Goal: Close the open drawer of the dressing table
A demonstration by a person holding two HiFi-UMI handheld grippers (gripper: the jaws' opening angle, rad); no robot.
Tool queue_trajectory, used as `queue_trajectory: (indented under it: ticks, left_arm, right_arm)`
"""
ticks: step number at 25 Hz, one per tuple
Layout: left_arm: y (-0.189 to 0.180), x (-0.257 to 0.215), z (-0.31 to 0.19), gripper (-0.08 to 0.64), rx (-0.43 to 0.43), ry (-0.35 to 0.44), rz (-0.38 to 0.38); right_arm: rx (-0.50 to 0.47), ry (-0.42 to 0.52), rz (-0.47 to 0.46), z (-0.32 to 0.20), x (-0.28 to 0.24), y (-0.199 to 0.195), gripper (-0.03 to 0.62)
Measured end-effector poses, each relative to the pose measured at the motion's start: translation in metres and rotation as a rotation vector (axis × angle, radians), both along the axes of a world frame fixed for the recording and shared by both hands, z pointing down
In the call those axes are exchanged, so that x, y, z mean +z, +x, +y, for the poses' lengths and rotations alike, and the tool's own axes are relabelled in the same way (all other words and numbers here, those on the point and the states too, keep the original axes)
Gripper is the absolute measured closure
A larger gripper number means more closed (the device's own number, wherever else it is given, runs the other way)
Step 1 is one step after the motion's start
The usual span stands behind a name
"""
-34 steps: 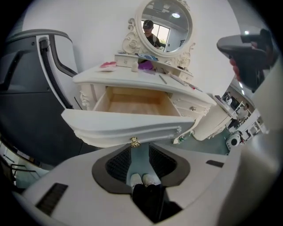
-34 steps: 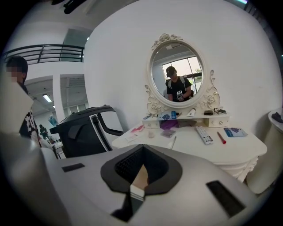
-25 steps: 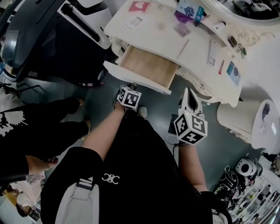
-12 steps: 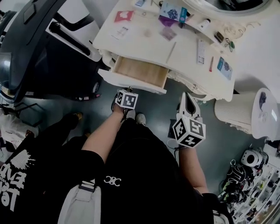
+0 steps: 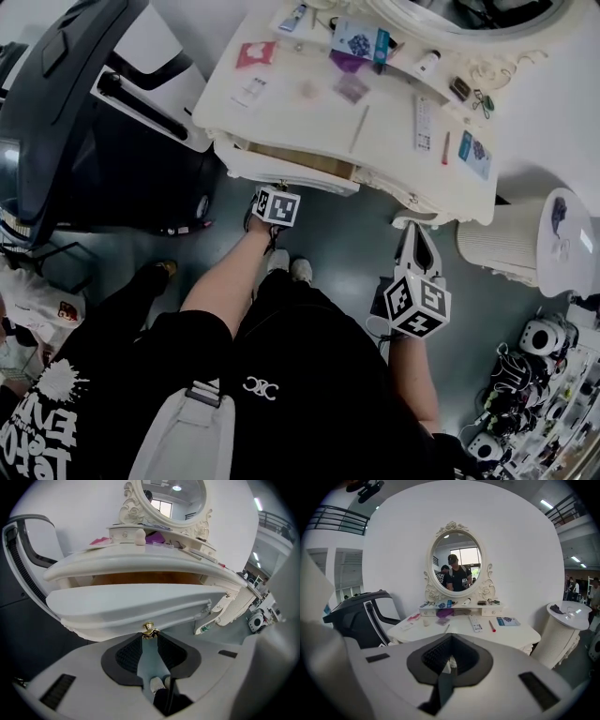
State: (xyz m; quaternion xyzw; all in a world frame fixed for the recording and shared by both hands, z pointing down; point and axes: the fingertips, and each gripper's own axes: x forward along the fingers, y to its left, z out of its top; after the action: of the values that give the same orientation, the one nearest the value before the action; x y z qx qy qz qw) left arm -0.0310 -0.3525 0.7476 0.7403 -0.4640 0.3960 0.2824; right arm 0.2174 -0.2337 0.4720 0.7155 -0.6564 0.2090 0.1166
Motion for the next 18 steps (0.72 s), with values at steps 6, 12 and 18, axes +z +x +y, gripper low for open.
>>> queue_trajectory:
  ticks: [6, 12, 18]
  left_arm:
    - [0.007, -0.002, -0.037, 0.453, 0.004, 0.04, 0.018]
    - [0.016, -0.004, -0.063, 0.453, -0.007, 0.058, 0.043]
    - [0.019, -0.005, -0.078, 0.453, 0.001, 0.081, 0.058]
  right_arm:
    - [0.04, -0.015, 0.027, 0.002, 0.001, 0.013, 0.584]
    - [0.069, -0.037, 0.038, 0.002, 0.006, 0.02, 0.584]
    - [0.072, -0.028, 0.038, 0.001, 0.004, 0.019, 0.584]
